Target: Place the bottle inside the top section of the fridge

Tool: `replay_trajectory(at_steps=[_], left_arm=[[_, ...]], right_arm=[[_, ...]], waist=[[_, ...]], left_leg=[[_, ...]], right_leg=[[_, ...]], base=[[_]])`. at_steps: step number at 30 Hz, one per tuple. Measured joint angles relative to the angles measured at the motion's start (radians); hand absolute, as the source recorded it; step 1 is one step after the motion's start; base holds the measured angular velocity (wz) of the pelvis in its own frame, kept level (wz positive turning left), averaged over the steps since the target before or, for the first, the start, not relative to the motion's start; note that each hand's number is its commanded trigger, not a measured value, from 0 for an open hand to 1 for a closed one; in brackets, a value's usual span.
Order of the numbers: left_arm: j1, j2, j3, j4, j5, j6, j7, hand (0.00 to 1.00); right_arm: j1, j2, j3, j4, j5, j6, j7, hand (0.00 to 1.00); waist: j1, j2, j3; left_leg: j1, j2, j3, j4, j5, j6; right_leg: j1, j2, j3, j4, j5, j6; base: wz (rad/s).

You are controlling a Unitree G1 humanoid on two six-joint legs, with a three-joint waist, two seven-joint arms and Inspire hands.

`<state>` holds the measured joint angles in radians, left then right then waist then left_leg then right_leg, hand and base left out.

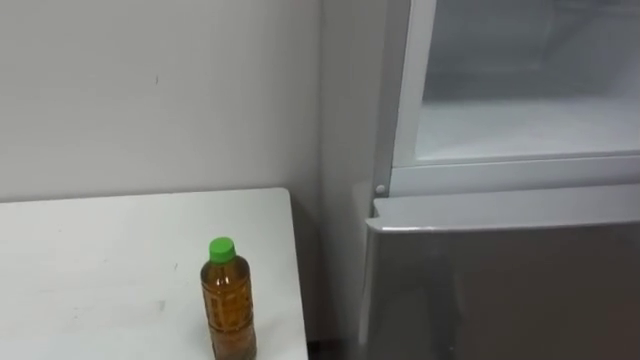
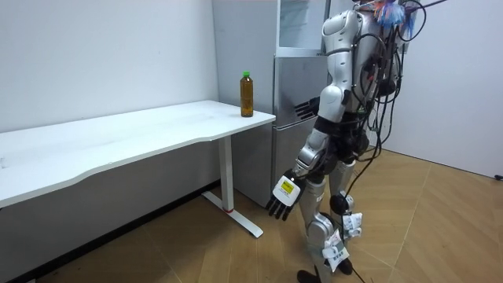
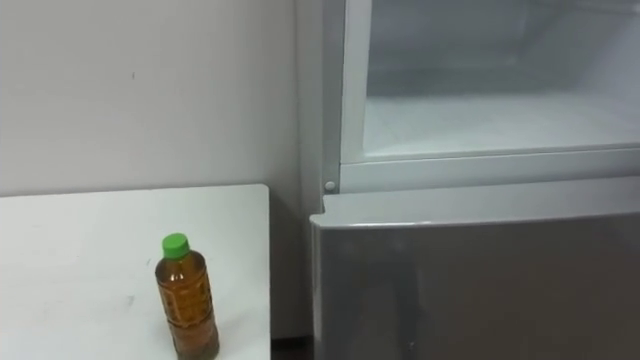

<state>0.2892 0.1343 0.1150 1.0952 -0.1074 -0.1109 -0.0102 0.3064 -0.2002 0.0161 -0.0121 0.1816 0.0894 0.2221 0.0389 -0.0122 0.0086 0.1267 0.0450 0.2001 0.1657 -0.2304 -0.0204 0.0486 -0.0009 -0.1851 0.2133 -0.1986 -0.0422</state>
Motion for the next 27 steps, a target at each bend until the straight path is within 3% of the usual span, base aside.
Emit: replay_trajectory(at_steps=[3, 7, 14, 27], left_arm=[[-0.002, 0.007, 0.0, -0.009, 0.001, 0.0, -0.002, 0.0], [-0.001, 0.01, 0.0, -0.011, 0.0, 0.001, -0.002, 0.0], [0.003, 0.018, -0.002, -0.01, -0.001, 0.001, 0.005, 0.0], [0.024, 0.031, -0.022, -0.006, 0.001, 0.001, 0.03, 0.0]], right_arm=[[0.0, -0.016, 0.0, -0.075, -0.003, 0.035, 0.008, 0.0], [0.0, -0.051, 0.0, -0.122, 0.001, 0.036, 0.022, 0.0], [0.0, -0.077, -0.001, -0.181, -0.029, 0.061, 0.042, 0.0], [-0.017, -0.081, -0.005, -0.203, -0.03, 0.067, 0.05, 0.0]], waist=[[0.001, -0.006, -0.0007], [0.013, -0.011, 0.0007], [0.028, -0.022, 0.0014], [0.053, -0.038, 0.0004]], left_leg=[[-0.013, 0.001, 0.0, 0.004, 0.002, 0.002], [-0.015, 0.002, 0.0, 0.006, 0.005, 0.003], [-0.02, 0.006, 0.001, 0.014, 0.006, 0.002], [-0.027, 0.012, 0.002, 0.025, 0.009, -0.001]], right_leg=[[-0.014, -0.001, -0.002, 0.01, 0.002, -0.003], [-0.016, -0.001, -0.003, 0.01, 0.006, -0.006], [-0.016, 0.002, -0.007, 0.008, 0.011, -0.01], [-0.015, 0.005, -0.009, 0.008, 0.017, -0.017]], base=[[0.0], [0.0], [0.0], [0.01]])
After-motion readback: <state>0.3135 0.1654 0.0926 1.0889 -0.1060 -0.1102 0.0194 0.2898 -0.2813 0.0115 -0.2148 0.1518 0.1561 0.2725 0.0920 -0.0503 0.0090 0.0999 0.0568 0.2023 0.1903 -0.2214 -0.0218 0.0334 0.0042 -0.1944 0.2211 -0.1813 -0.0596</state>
